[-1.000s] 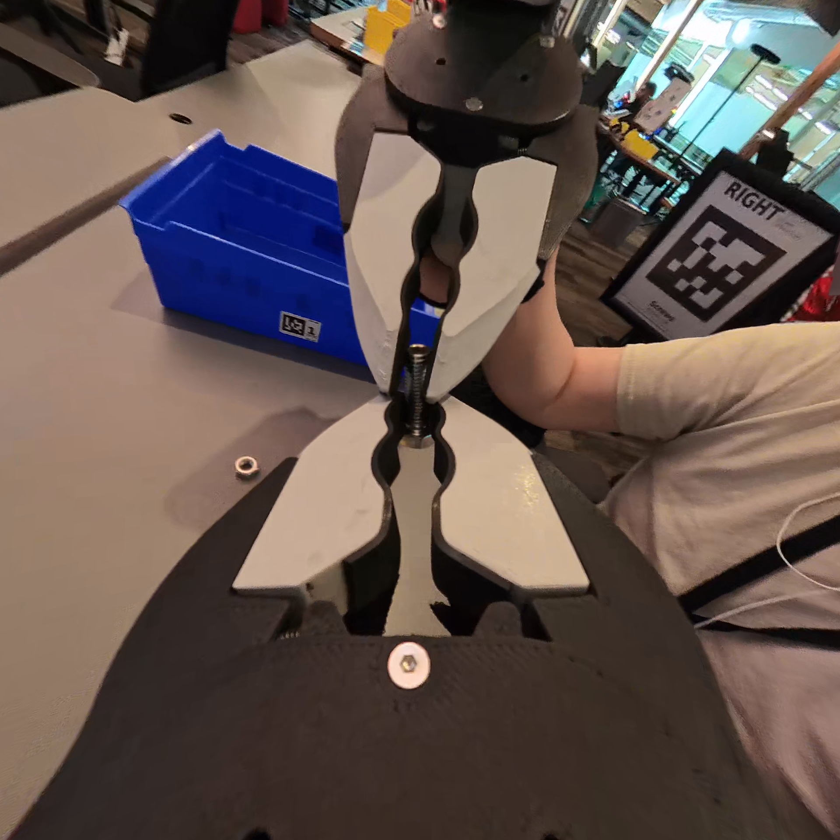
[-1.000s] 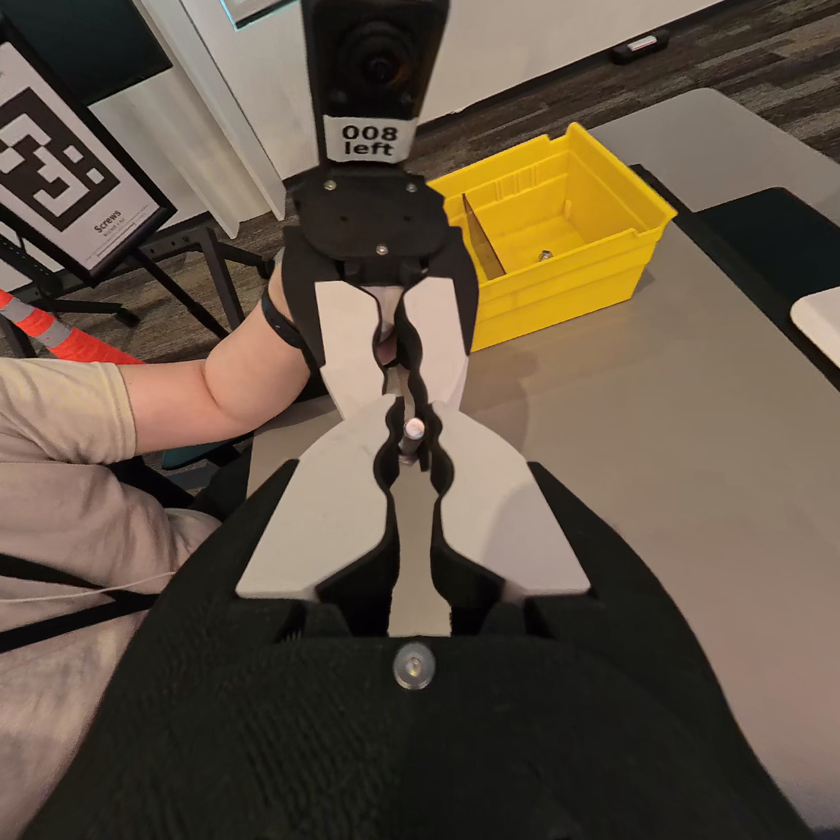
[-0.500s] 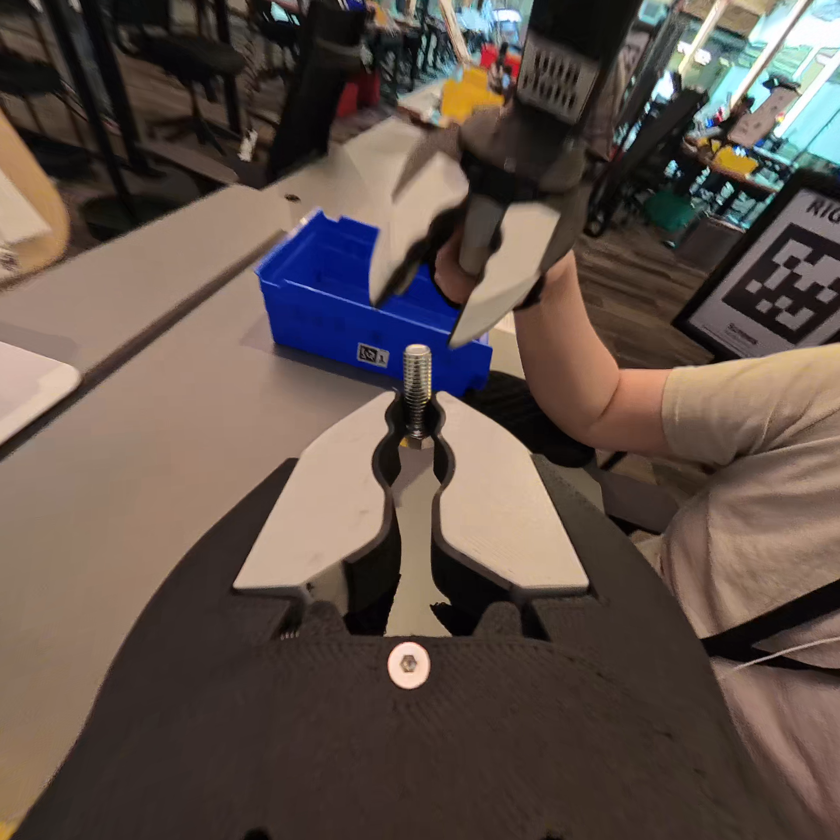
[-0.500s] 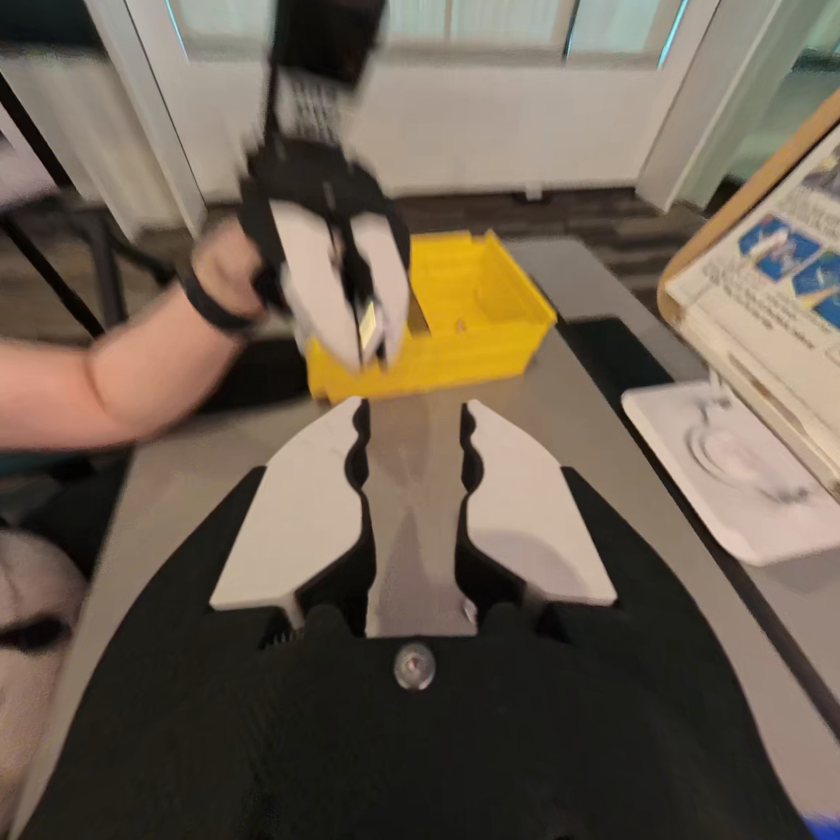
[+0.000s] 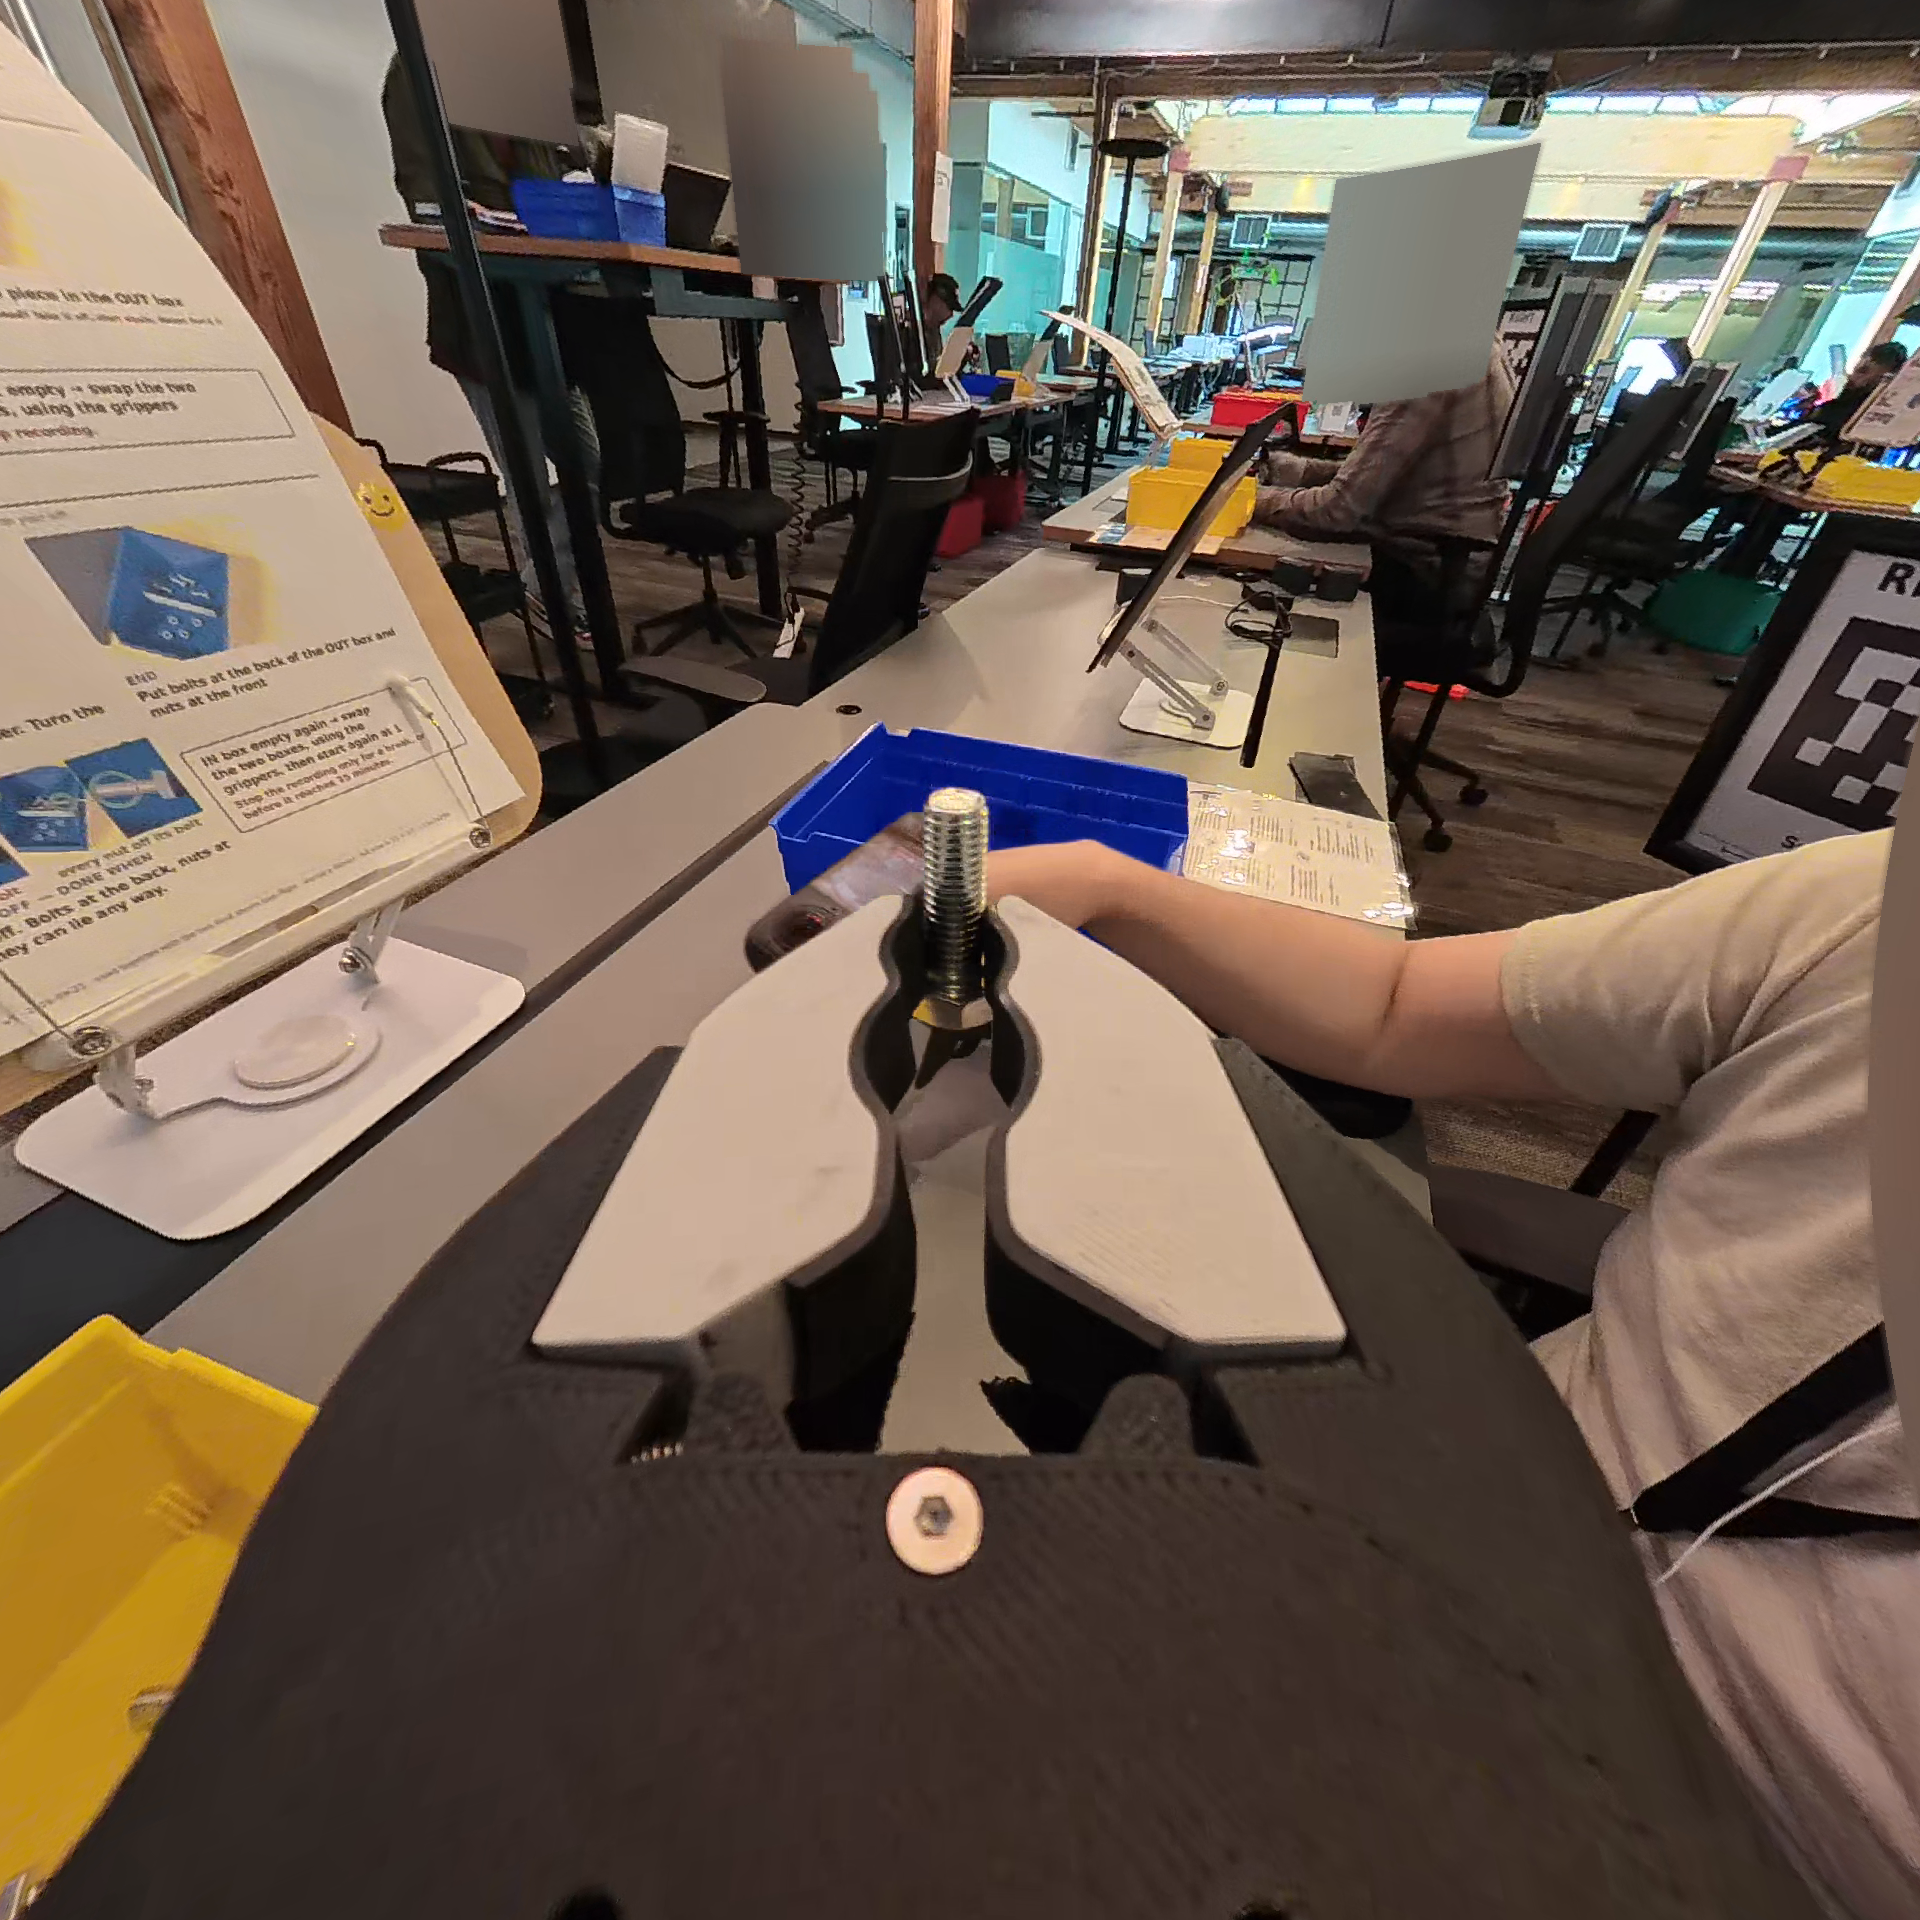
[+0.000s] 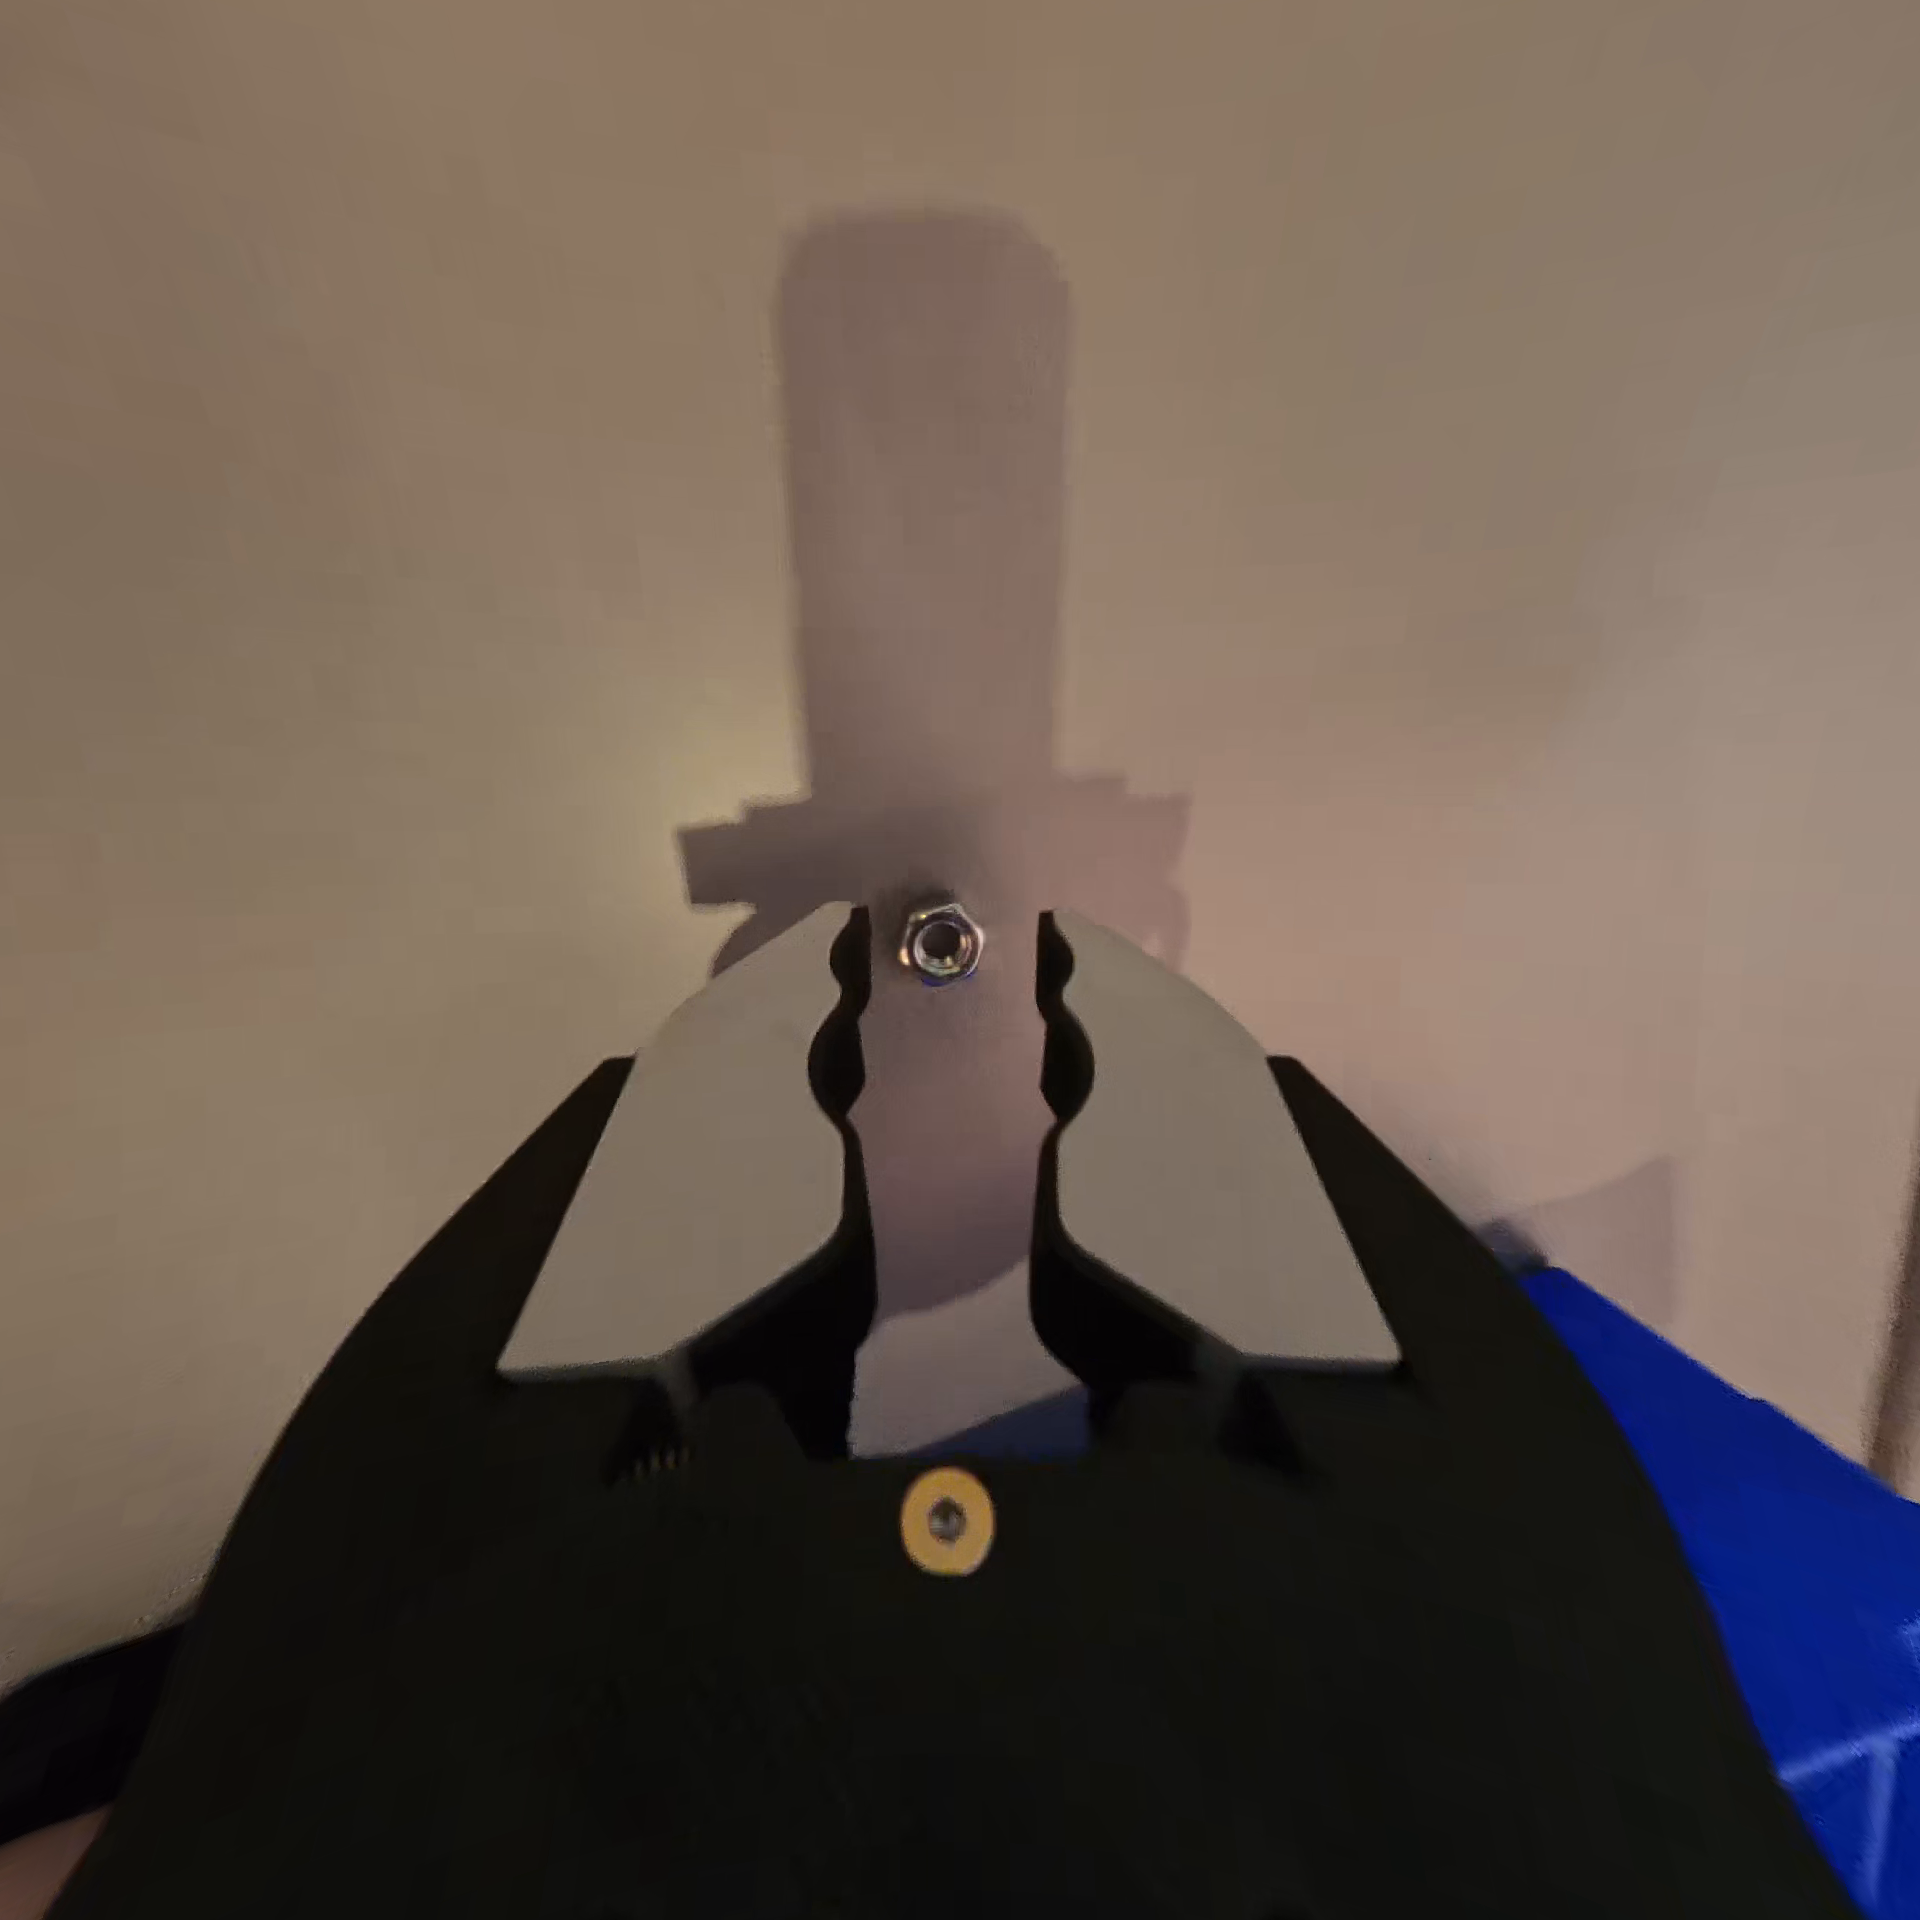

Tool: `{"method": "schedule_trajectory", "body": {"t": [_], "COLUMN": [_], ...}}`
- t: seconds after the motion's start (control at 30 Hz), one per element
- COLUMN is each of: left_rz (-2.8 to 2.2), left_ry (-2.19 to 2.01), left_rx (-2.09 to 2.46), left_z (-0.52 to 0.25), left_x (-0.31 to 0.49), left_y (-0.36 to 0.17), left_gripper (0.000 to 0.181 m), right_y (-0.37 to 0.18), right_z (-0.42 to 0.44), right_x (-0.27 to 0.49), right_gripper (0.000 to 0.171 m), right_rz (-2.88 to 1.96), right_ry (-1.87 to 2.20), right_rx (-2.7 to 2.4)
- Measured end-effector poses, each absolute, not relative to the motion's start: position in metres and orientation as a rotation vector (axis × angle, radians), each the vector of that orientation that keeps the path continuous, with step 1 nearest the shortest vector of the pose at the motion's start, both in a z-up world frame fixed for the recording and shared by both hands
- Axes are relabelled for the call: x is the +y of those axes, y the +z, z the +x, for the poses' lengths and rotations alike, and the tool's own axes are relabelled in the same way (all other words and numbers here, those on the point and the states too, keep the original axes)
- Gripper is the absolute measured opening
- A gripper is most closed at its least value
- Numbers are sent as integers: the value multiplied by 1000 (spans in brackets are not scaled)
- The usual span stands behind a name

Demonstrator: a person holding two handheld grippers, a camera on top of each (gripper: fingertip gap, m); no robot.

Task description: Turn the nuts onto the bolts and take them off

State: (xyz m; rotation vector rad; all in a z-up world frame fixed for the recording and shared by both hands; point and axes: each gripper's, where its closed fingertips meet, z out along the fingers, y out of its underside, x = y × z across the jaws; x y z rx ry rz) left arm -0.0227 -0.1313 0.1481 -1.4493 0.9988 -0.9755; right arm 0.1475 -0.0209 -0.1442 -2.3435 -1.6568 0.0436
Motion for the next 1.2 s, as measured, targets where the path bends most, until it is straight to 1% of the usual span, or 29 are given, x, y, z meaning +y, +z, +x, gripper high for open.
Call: {"method": "schedule_trajectory", "body": {"t": [0.23,0.27,0.3,0.33,0.4,0.47,0.63,0.73,0.8,0.9,1.0,1.13,1.2], "left_rz": [-1454,-1456,-1458,-1461,-1468,-1481,-1488,-1427,-1404,-1321,-1288,-1290,-1316], "left_ry": [-988,-989,-992,-994,-994,-987,-883,-770,-788,-825,-759,-749,-724], "left_rx": [1026,1030,1032,1034,1037,1025,993,1032,1045,1063,1081,1177,1195], "left_z": [-16,-15,-14,-13,-9,-3,32,66,94,131,155,175,177], "left_x": [-132,-132,-132,-131,-129,-123,-92,-76,-71,-67,-59,-62,-58], "left_y": [145,144,144,143,141,138,121,98,79,48,7,-39,-53], "left_gripper": [9,9,10,10,9,9,9,10,10,9,10,9,9], "right_y": [-160,-163,-165,-165,-160,-139,-39,19,49,74,68,25,4], "right_z": [155,156,156,156,157,153,143,144,148,154,164,171,175], "right_x": [-23,-23,-24,-25,-22,-20,-34,-54,-67,-90,-95,-88,-80], "right_gripper": [31,29,22,19,19,19,18,18,18,18,18,18,18], "right_rz": [-2453,-2458,-2464,-2473,-2459,-2393,-2092,-1892,-1760,-1553,-1508,-1574,-1640], "right_ry": [96,91,93,103,104,137,263,397,463,424,272,116,23], "right_rx": [-1638,-1643,-1652,-1658,-1650,-1616,-1485,-1411,-1384,-1456,-1544,-1732,-1802]}}
